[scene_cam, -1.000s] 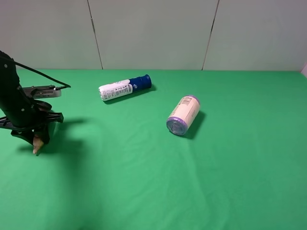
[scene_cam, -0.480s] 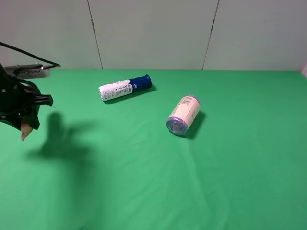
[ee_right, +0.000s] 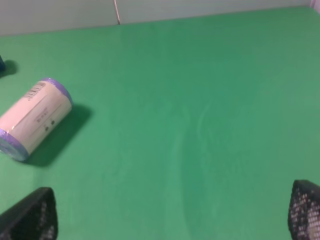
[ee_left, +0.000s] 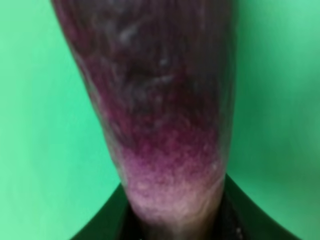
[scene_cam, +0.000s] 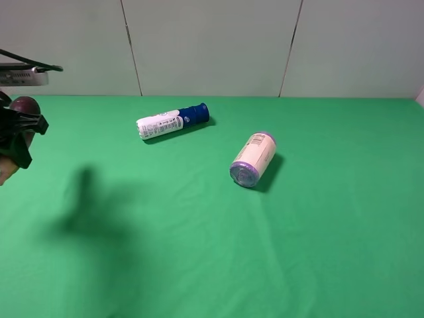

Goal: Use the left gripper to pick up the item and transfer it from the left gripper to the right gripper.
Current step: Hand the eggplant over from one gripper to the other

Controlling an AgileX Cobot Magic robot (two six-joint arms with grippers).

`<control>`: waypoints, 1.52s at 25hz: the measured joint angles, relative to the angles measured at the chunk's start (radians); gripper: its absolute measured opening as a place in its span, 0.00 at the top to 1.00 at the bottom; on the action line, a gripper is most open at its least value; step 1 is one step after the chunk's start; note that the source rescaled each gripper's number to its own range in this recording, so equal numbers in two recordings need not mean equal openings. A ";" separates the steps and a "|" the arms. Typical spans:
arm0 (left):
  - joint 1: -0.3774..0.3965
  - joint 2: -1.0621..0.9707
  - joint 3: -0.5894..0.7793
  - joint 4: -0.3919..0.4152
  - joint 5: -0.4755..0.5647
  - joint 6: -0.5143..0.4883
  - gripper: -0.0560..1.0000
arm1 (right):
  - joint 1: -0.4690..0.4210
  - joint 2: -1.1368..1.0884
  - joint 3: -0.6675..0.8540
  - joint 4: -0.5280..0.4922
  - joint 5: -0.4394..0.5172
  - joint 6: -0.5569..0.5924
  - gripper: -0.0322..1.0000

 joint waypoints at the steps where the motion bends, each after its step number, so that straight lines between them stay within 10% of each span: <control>1: 0.000 -0.009 -0.001 0.000 0.019 0.006 0.95 | 0.000 0.000 0.000 0.000 0.000 0.000 0.00; 27: 0.000 -0.020 -0.029 -0.300 0.140 0.511 0.95 | 0.000 0.079 -0.011 0.018 -0.003 0.000 0.00; 38: -0.145 -0.020 -0.032 -0.322 0.131 0.630 0.95 | 0.151 0.388 -0.069 0.164 -0.215 -0.102 0.00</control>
